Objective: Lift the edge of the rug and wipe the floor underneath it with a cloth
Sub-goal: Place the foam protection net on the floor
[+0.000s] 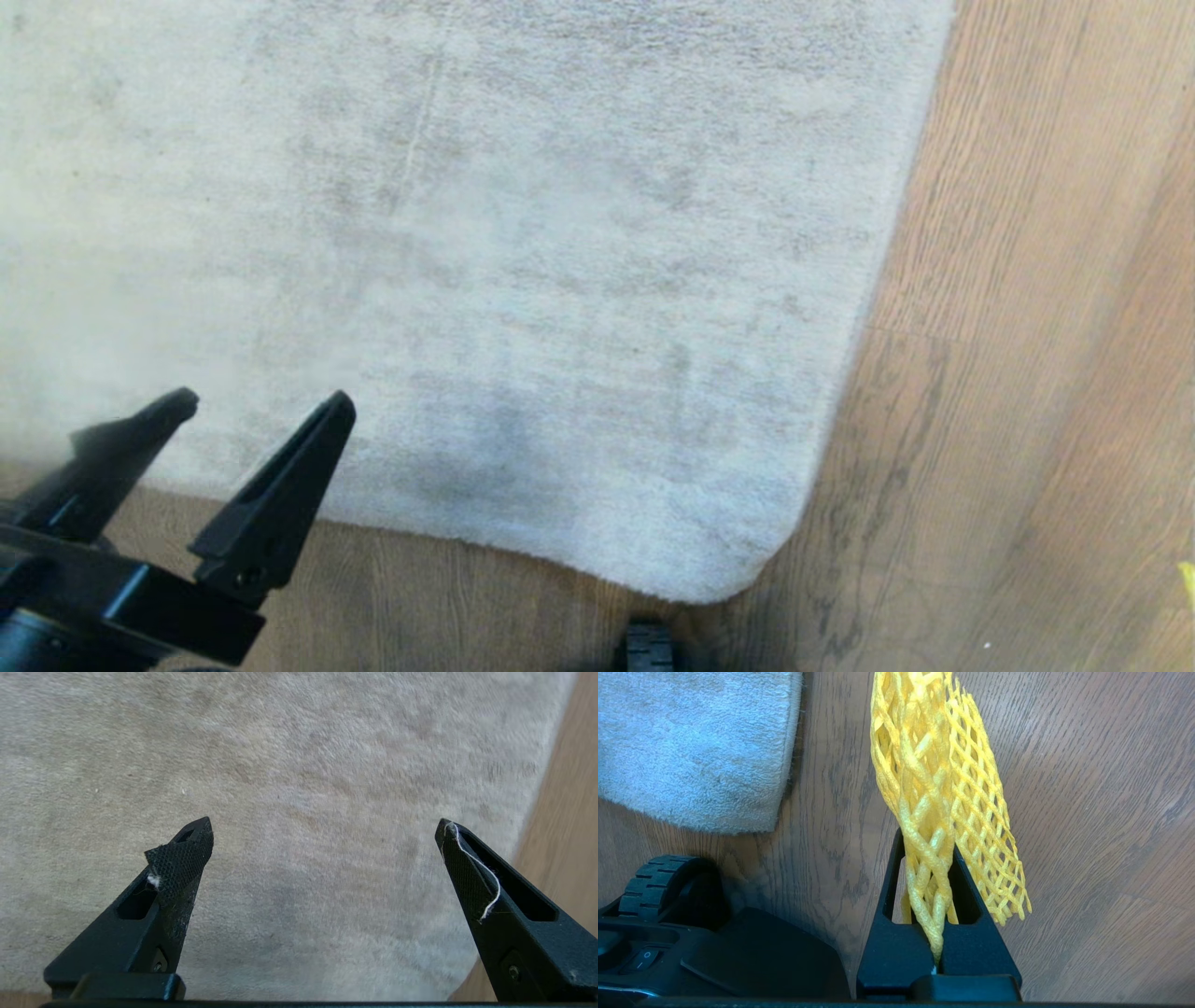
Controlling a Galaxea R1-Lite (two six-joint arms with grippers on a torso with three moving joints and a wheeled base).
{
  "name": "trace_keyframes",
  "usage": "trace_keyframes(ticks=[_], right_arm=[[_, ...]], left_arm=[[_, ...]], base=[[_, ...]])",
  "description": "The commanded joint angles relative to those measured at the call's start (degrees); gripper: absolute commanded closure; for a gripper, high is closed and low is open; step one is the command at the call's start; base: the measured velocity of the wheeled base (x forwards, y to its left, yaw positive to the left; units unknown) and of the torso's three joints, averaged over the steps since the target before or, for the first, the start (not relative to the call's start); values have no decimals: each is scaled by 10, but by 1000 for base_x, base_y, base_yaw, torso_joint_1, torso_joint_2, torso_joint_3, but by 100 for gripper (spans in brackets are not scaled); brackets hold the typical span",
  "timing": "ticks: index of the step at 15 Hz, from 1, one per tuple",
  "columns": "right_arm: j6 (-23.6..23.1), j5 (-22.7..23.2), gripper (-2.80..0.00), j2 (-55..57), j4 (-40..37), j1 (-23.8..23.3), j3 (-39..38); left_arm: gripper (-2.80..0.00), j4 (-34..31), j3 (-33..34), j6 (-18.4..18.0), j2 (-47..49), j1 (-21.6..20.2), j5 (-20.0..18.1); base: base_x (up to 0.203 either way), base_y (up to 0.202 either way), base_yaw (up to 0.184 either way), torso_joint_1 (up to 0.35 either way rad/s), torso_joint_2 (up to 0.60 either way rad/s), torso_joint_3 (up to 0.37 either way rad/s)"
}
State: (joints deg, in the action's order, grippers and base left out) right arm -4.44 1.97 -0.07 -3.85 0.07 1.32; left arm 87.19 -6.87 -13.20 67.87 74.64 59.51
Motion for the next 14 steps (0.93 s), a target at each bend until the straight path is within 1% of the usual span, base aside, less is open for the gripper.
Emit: trace_keyframes(ticks=[1,6,7,11,14], right_arm=[[0,0,0,1,0,0,-1],[0,0,0,1,0,0,0],[0,0,0,1,0,0,0],[0,0,0,1,0,0,0],[0,0,0,1,0,0,0]], left_arm=[[-280,18,18,-1,3,0,-5],[-280,17,19,0,18,0,-6],[0,17,19,0,22,0,-5],[0,12,20,-3,23,0,-7],[0,-15,27,-3,18,0,-2]], base=[[0,0,0,0,0,0],[0,0,0,0,0,0],[0,0,0,0,0,0],[0,0,0,0,0,0],[0,0,0,0,0,0]])
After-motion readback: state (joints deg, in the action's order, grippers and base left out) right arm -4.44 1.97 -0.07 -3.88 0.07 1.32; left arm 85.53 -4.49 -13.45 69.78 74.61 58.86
